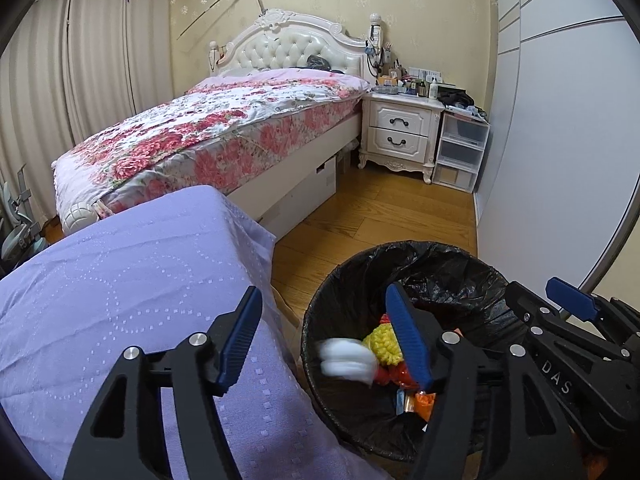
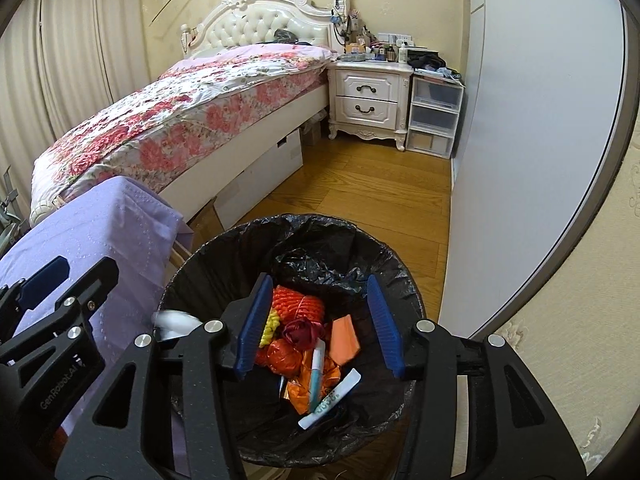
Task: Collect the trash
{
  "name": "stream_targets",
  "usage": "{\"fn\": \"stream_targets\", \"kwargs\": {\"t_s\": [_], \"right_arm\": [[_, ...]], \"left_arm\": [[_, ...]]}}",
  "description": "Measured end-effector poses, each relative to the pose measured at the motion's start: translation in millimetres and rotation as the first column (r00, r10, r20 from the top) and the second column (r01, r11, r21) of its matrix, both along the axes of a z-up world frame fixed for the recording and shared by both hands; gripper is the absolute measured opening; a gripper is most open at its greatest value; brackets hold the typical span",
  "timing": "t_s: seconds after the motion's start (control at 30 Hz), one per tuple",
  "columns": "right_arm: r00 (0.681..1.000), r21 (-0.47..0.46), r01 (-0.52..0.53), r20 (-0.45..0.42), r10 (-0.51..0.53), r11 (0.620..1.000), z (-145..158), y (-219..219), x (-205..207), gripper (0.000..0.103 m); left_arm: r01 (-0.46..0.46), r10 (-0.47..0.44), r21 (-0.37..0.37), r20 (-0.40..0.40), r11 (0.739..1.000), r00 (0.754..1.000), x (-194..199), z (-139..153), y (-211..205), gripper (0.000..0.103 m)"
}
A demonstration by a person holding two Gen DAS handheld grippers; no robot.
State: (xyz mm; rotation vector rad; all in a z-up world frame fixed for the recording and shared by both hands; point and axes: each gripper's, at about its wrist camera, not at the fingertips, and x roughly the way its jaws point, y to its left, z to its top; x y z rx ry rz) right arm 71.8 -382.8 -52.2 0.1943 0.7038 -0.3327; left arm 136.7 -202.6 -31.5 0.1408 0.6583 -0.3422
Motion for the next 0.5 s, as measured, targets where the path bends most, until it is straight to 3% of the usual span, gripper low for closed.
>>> {"fn": "stream_targets", "kwargs": {"t_s": [0.1, 0.2, 0.5], "right_arm": [[1.0, -0.007, 0.006, 0.002, -0.006, 1.0, 2, 1, -2, 0.054], [1.0, -0.001, 0.005, 0.002, -0.005, 1.0, 2, 3, -5, 0.065], [1.0, -0.022, -0.023, 0.0, 0.023, 0.999, 6, 26, -21, 0.071]], "left_arm": [[0.001, -0.002, 0.009, 0.014, 1.0, 1.0, -5, 2, 2, 0.07], [-0.002, 0.002, 0.009, 0.02, 1.0, 1.0, -11, 4, 7, 0.072], [-0.02, 0.02, 0.007, 0.021, 1.0, 1.0, -32, 9, 29, 0.077]]}}
